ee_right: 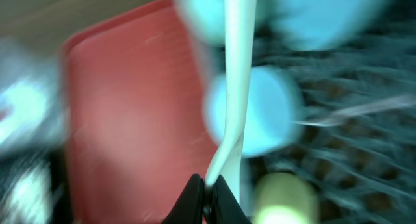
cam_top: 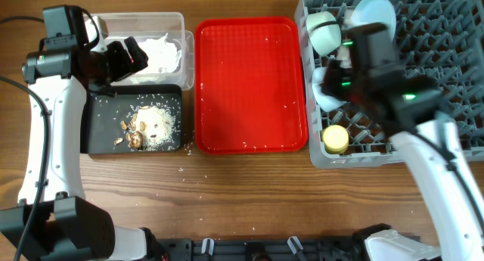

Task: Sort waste into correct bins and load items into the dishwasher rack

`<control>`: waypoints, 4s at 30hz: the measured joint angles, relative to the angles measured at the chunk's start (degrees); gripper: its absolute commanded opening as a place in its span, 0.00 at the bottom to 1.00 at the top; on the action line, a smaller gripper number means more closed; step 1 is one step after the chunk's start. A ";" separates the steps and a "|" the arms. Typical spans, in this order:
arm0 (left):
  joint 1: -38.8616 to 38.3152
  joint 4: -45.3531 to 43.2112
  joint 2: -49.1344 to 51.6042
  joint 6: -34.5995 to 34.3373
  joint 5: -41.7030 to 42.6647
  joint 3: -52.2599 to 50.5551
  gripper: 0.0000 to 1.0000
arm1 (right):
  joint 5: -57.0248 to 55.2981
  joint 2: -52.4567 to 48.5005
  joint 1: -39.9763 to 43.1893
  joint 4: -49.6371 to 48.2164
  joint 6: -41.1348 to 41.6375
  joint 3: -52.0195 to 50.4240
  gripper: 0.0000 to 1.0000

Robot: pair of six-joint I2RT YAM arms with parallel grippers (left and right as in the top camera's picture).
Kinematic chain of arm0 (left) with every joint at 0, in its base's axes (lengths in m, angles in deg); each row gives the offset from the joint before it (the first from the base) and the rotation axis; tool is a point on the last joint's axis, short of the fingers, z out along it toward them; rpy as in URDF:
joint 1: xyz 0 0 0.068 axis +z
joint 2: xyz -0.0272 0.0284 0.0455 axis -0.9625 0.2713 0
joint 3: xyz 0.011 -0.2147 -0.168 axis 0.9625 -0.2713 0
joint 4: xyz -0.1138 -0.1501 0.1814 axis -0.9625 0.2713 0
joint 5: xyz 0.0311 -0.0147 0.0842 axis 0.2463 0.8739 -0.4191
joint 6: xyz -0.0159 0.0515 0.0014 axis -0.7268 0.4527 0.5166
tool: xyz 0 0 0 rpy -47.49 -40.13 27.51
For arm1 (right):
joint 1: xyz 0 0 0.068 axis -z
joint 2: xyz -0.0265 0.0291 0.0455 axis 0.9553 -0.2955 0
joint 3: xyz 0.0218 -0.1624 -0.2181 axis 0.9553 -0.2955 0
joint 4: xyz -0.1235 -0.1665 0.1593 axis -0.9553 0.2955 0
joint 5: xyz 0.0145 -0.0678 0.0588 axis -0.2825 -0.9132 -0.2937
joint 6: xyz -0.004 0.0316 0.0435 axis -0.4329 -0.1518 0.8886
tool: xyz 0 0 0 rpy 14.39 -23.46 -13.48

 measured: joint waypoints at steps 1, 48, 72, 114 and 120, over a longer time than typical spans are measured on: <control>0.00 -0.02 0.00 0.02 0.00 0.00 1.00 | -1.88 0.02 4.48 0.50 2.36 -0.46 0.04; 0.00 0.04 -0.09 0.13 -0.02 0.00 1.00 | 23.63 67.67 18.95 -49.77 -34.71 -66.82 1.00; 0.00 0.07 -0.11 0.13 0.00 0.00 1.00 | 23.45 77.09 18.95 -60.52 -34.88 -82.07 1.00; -1.79 -52.59 -91.67 16.02 8.63 -85.42 1.00 | 23.26 77.57 18.95 -60.67 -34.91 -82.71 1.00; -1.79 -52.54 -91.67 16.02 8.63 -85.42 1.00 | 23.26 77.57 18.95 -60.70 -34.91 -82.71 1.00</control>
